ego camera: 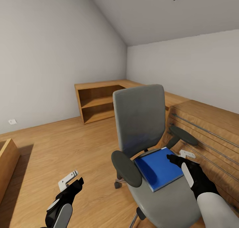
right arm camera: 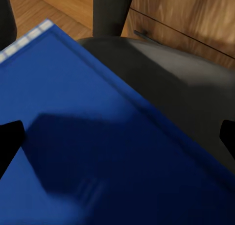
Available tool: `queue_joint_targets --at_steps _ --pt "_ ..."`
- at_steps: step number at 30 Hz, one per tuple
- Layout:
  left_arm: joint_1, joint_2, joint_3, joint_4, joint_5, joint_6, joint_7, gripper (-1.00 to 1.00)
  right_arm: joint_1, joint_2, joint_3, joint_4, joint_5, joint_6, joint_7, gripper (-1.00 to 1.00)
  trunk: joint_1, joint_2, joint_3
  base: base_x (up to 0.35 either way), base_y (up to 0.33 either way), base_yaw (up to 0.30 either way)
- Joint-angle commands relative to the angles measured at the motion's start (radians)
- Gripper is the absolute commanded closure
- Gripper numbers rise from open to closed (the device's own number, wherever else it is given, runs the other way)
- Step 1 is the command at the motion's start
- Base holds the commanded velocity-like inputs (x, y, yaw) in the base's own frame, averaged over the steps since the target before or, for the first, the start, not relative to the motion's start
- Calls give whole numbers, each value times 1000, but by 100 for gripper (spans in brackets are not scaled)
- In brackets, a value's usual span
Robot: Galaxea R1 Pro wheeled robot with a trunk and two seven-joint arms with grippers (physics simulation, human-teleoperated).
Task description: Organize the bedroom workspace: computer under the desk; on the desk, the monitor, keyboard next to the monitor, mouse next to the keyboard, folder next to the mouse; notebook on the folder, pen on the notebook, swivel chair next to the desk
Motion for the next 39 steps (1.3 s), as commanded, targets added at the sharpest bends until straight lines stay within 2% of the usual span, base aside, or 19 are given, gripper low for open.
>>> queue_joint_targets --at_steps 1,10,22,32,39 --pt "-1 0 -1 -1 6 3 7 -100 0 0 1 4 -14 5 -5 -100 0 0 -1 0 0 0" --pt "-1 0 0 0 5 3 7 -100 1 -1 1 4 -13 6 -6 -100 0 0 -1 -162 0 0" --pt "-1 0 0 0 4 3 7 -100 1 -1 1 4 -10 5 -8 -100 0 0 -1 -24 0 0" --pt "-1 0 0 0 4 3 7 -100 1 -1 1 4 -9 4 -8 -100 0 0 -1 -232 0 0" --pt "-1 0 0 0 5 2 7 -100 1 -1 1 4 -9 3 -8 -100 0 0 -1 -67 0 0"
